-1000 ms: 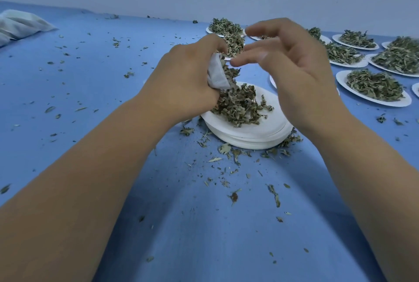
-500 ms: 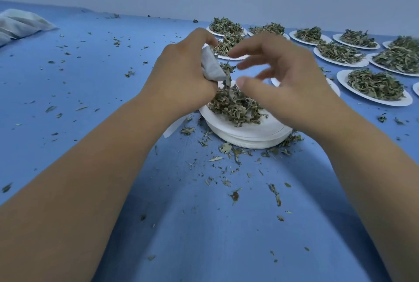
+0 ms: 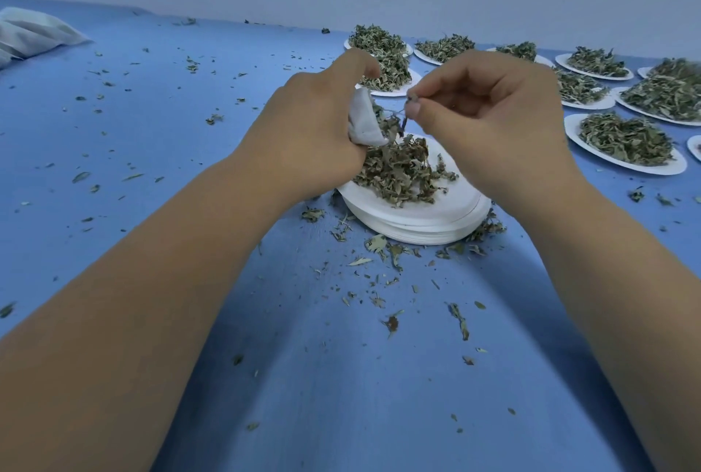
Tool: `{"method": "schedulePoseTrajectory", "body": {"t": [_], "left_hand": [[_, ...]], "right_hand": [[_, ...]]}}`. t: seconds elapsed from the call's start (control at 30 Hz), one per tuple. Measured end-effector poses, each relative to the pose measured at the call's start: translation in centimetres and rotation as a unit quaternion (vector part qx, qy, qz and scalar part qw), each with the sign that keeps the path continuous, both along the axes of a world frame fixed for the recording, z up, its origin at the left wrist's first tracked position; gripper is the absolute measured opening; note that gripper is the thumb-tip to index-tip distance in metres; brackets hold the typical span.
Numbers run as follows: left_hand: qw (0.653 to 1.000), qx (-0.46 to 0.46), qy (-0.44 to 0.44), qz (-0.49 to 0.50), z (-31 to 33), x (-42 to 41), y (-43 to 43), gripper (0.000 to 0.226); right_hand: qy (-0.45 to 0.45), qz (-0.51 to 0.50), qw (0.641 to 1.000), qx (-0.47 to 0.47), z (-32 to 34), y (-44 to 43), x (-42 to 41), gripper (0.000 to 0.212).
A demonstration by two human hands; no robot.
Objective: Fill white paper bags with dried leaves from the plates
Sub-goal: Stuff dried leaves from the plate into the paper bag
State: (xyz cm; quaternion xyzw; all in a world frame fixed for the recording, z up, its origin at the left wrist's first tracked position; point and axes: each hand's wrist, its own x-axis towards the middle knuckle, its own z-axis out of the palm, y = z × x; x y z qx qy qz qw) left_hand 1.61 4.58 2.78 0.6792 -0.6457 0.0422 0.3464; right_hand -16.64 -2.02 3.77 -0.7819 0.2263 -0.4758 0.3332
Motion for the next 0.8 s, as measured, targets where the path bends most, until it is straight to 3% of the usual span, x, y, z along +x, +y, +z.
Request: {"method": "schedulePoseTrajectory", "body": {"t": [0.47, 0.57, 0.63, 0.7, 0.8], "left_hand": [[0.999, 0.001, 0.022, -0.037, 0.5, -1.0, 0.6, 0.061], [0.998, 0.005, 0.018, -0.056, 0.6, -1.4, 0.9, 0.064], [0.997, 0.006, 0.009, -0.075, 0.7, -1.7, 1.0, 0.065], [0.997, 0.005, 0.0, -0.083, 0.8, -1.9, 1.1, 0.07], [0.996, 0.008, -0.007, -0.088, 0.9, -2.1, 1.2, 0.079]], "right_hand": [[0.001, 0.135, 0.989, 0.067, -0.8, 0.8, 0.6, 0.03], [0.011, 0.099, 0.994, 0.043, -0.8, 1.2, 0.8, 0.021], [0.047, 0.039, 0.998, -0.029, -0.8, 1.2, 0.9, 0.008], [0.085, -0.007, 0.993, -0.077, -0.7, 0.9, 0.8, 0.015], [0.113, -0.015, 0.991, -0.073, -0.5, 0.5, 0.7, 0.022]]}}
